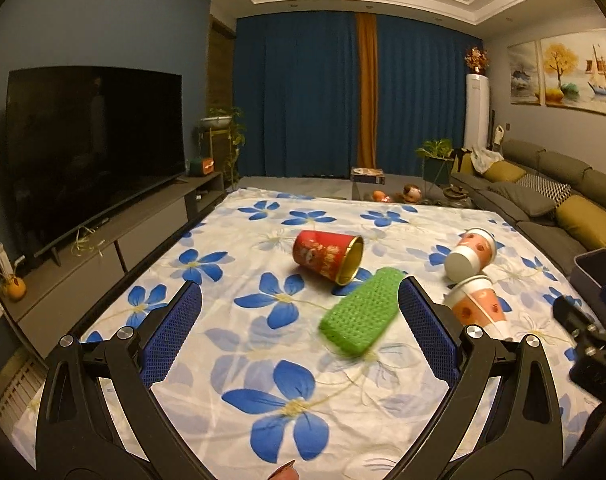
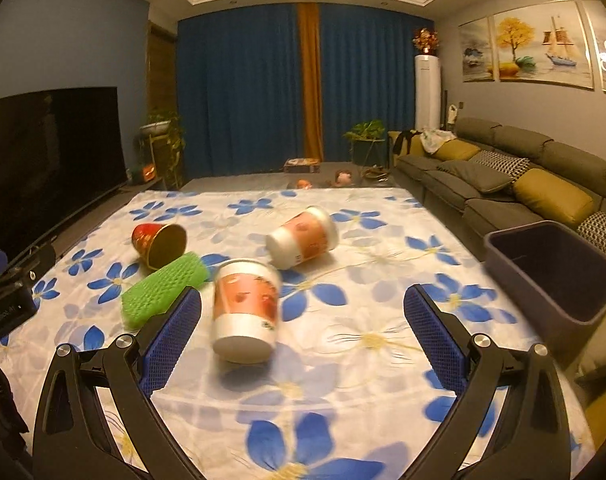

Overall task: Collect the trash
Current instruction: 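Move both open tools back to the bed, then grasp the orange-and-white paper cup with the right tool while the left tool grasps the green foam net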

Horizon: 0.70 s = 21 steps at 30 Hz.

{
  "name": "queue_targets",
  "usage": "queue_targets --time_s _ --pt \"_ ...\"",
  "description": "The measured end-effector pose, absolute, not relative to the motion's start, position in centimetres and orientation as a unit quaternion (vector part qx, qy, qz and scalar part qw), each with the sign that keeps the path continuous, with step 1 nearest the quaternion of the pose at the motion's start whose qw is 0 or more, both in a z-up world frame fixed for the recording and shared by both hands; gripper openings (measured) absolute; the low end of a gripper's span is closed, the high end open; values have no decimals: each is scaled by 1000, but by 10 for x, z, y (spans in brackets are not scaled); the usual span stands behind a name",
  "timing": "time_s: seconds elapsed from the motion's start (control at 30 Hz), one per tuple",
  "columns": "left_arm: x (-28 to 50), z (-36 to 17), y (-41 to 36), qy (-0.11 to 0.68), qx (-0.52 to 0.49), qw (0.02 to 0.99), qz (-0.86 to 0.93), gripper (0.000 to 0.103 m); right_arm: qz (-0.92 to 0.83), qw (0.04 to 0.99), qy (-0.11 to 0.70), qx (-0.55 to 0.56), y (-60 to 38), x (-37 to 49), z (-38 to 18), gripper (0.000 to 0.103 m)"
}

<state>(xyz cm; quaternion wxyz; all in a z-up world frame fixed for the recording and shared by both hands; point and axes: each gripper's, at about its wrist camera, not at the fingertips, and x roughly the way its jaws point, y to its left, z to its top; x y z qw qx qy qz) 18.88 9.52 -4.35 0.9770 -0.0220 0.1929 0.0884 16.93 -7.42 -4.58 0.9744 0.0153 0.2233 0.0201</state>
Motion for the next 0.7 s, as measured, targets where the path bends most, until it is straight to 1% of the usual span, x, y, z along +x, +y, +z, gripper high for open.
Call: queue_targets --time_s 0.37,0.67,0.7 --pt "215 -52 107 193 -35 978 70 97 37 961 275 -1 -43 221 -73 97" --pt "232 -62 105 204 -40 977 50 97 44 948 315 6 -40 247 -87 90" --pt "234 -63 104 206 -41 977 47 97 45 946 320 8 -41 249 -88 86"
